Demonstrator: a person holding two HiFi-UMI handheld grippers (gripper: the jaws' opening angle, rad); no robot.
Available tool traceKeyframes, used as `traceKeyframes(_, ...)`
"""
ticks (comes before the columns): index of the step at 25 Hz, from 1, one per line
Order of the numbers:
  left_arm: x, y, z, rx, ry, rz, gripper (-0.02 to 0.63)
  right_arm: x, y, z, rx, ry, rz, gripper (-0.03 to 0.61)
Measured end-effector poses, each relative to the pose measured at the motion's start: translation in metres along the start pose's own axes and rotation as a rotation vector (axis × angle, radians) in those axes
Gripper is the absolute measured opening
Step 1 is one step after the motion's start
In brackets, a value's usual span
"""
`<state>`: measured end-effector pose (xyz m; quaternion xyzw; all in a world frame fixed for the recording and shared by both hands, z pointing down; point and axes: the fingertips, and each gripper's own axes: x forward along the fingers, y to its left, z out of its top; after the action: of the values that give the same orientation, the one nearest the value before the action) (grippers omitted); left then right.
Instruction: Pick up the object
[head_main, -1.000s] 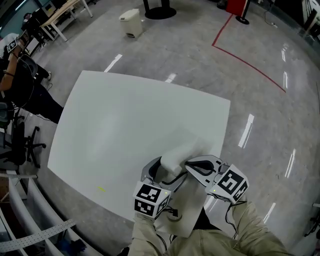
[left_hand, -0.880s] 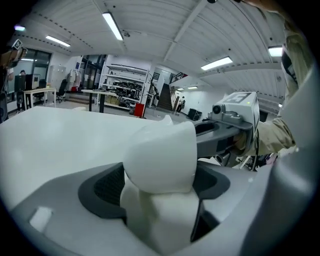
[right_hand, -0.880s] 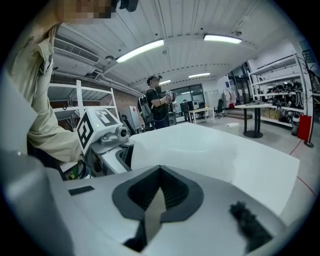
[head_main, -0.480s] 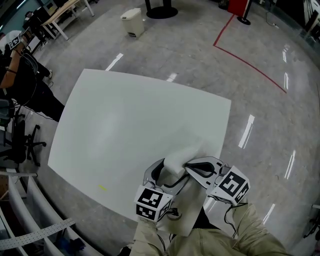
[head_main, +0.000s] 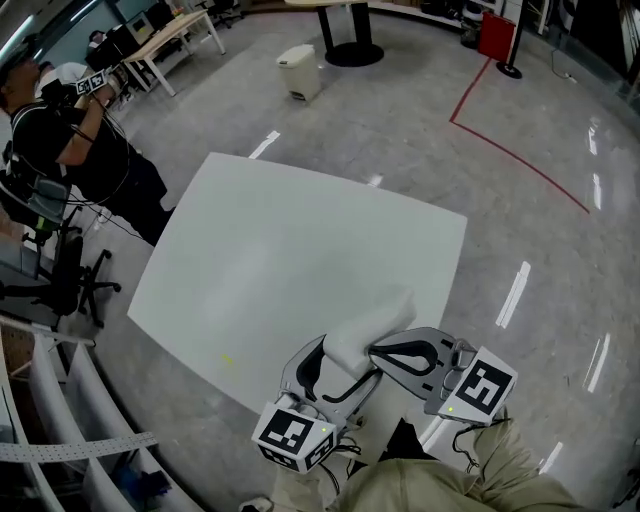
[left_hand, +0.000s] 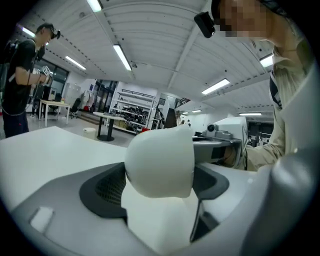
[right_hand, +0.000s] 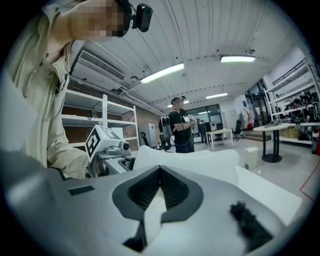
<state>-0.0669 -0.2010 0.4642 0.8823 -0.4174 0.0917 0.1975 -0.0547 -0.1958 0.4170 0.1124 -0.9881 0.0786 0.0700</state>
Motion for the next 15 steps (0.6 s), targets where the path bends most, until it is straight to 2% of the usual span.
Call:
traceKeyframes(4, -0.039, -0.006, 0.03, -0.013, -0.118, 0.054, 0.402, -0.005, 0.019, 0.03, -0.089, -0.038, 0.024, 0.003)
traceKeyframes(7, -0.064, -0.014, 0.046, -0.008, -0.184, 0.081, 0.402, -0.016, 0.03, 0.042, -0.112, -0.058, 0.012, 0.003)
traceKeyframes(15, -0.12, -0.059, 0.053, 0.051, -0.258, 0.065, 0.397, -0.033, 0.096, 0.066, -0.182, -0.09, -0.003, 0.003)
